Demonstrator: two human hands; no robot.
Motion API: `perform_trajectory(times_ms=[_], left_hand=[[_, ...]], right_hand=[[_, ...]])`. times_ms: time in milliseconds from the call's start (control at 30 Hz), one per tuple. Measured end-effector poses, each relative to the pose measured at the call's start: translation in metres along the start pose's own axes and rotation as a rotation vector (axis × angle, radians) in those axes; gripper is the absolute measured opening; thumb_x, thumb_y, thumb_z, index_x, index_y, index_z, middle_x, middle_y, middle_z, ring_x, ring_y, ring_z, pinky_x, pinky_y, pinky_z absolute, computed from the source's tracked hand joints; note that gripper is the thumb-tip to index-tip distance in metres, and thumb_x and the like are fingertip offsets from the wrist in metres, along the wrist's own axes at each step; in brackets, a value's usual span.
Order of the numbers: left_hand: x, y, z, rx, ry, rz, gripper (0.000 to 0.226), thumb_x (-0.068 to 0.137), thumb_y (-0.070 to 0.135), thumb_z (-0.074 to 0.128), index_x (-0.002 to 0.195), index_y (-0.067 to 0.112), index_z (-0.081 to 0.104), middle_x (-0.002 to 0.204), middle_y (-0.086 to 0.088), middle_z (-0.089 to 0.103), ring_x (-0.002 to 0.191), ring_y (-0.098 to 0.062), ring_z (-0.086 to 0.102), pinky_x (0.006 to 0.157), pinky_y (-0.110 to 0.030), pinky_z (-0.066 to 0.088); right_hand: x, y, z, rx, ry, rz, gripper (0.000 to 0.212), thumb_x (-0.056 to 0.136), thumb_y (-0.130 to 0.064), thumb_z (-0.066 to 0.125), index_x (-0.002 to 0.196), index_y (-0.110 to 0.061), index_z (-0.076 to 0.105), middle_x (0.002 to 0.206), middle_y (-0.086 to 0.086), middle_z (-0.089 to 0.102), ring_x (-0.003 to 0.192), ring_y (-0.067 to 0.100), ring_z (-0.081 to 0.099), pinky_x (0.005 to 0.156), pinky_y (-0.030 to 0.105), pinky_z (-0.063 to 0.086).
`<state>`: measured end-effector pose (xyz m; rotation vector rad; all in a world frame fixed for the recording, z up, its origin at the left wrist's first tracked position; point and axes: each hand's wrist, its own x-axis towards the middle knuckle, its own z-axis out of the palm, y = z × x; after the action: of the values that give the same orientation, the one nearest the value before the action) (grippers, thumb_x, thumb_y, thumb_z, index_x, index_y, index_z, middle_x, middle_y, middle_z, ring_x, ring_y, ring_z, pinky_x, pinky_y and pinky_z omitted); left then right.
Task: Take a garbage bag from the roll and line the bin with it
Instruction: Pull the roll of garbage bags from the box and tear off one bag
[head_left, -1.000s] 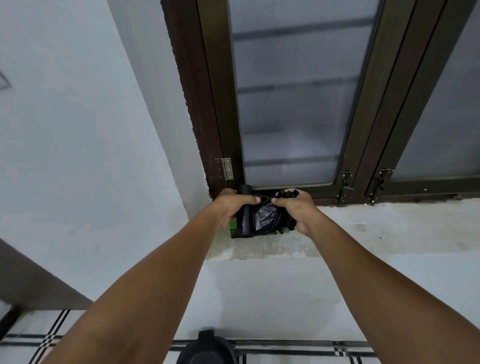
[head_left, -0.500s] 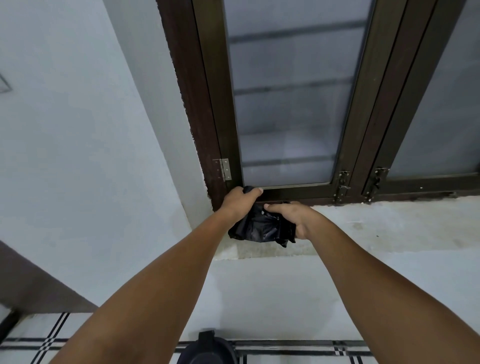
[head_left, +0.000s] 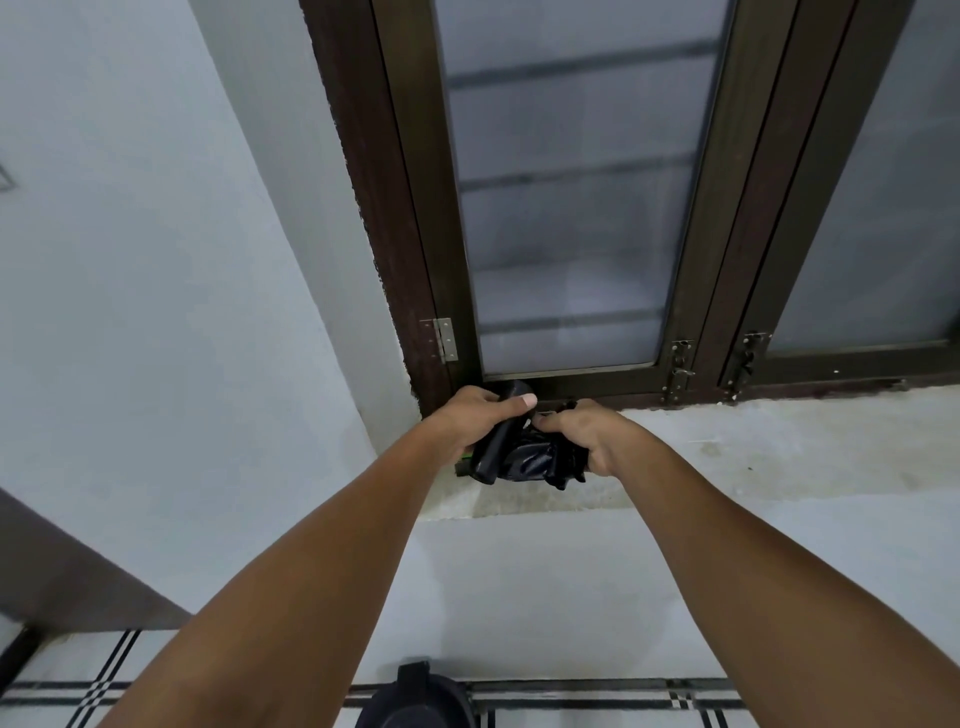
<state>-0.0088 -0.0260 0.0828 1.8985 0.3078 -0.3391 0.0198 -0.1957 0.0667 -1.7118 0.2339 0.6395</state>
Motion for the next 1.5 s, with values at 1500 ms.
perform_trajectory(times_ms=[1500], left_hand=[[0.017, -0.001, 0.021, -1.038, 0.073, -0.097, 0.061, 0.094, 0.057, 0.064, 0.134, 0.010, 0.060, 0.122, -0.024, 0.071, 0.106, -0.040, 0.073, 0.080, -0.052, 0.063]], right_hand=[[-0.018, -0.009, 0.039, 1.037, 0.088, -0.062, 0.030, 0.100, -0.030, 0.063, 0.122, -0.010, 0.057, 0.119, 0.019, 0.068, 0.108, 0.038, 0.067, 0.097, 0.056, 0.055]])
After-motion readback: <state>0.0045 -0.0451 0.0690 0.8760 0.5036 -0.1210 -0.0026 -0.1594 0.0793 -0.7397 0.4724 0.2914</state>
